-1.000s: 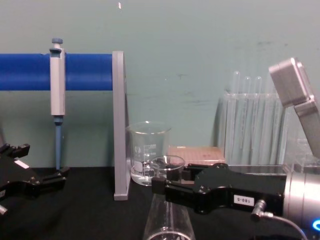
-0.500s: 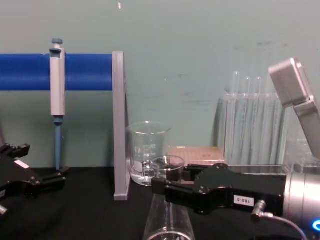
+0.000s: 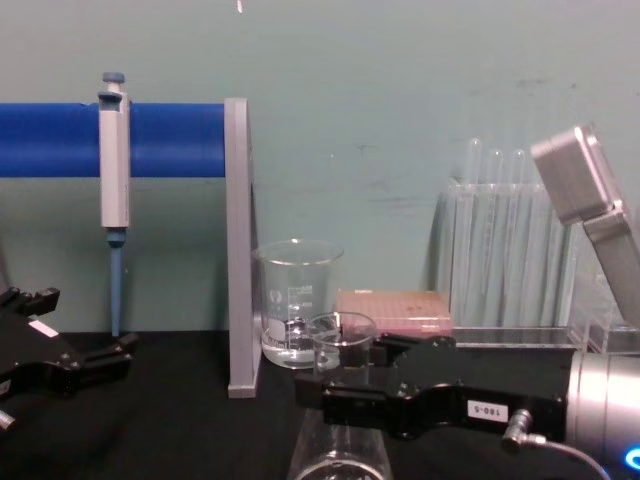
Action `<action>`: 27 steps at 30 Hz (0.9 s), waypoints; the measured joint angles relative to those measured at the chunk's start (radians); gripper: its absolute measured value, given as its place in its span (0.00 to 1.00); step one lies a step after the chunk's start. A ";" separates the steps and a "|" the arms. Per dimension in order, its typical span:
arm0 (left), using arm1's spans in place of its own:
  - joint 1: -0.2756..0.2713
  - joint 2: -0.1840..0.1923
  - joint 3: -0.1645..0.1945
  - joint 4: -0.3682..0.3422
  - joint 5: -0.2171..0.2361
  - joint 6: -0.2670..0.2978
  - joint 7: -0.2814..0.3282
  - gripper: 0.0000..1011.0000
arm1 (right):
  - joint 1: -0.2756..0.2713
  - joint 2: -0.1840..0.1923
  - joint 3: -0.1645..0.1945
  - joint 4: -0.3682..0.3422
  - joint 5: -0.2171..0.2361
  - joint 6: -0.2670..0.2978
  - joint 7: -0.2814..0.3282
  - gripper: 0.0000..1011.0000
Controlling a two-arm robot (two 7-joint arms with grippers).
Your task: Grasp the erlenmeyer flask with one hand, shake it three times, then place it back.
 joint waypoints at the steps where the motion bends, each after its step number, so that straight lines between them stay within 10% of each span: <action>1: 0.000 0.000 0.000 0.000 0.000 0.000 0.000 0.99 | 0.000 0.000 0.000 0.000 0.000 0.000 0.000 0.75; 11: 0.000 0.000 0.000 0.000 0.000 0.000 0.000 0.99 | 0.000 0.000 0.001 -0.001 0.003 -0.002 0.000 0.99; 27: 0.000 0.000 0.000 0.000 0.000 0.000 0.000 0.99 | 0.000 0.000 0.002 -0.002 0.004 -0.004 0.000 0.99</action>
